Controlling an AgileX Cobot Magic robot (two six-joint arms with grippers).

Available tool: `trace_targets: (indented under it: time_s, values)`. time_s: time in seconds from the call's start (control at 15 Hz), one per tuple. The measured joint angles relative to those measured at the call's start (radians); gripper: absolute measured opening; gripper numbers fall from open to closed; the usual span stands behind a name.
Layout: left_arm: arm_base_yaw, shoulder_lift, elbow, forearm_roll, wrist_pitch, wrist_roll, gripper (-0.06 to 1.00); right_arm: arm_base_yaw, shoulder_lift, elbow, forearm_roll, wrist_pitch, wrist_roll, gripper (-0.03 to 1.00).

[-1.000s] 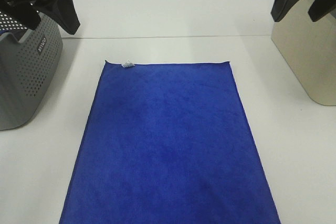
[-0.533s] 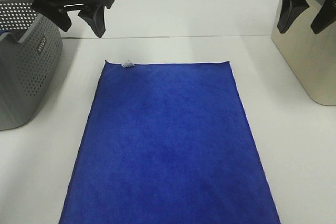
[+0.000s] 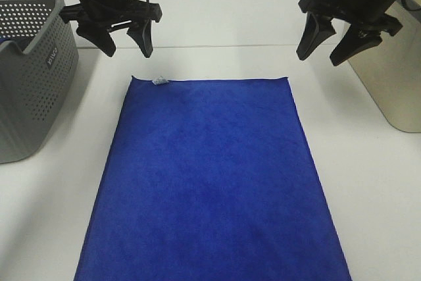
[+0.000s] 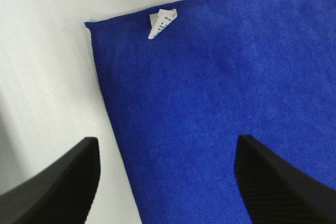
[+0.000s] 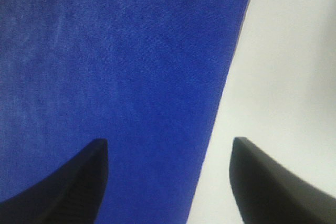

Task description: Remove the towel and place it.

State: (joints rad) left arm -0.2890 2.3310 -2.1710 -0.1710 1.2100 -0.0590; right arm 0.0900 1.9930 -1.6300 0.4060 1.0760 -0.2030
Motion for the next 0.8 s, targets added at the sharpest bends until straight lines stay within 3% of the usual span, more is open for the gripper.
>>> trace_targets:
  time_s: [0.2,0.53,0.8]
  values:
    - [0.006,0.071,-0.043,-0.019,0.002,0.002,0.68,0.000,0.091,-0.064,0.000,-0.005,-0.025,0.65]
    - [0.101,0.149,-0.054,-0.180,0.005,0.019,0.68,0.000,0.221,-0.252,0.005,0.037,-0.033,0.65]
    - [0.118,0.190,-0.054,-0.208,0.005,0.040,0.68,0.000,0.289,-0.314,0.020,0.049,-0.061,0.65]
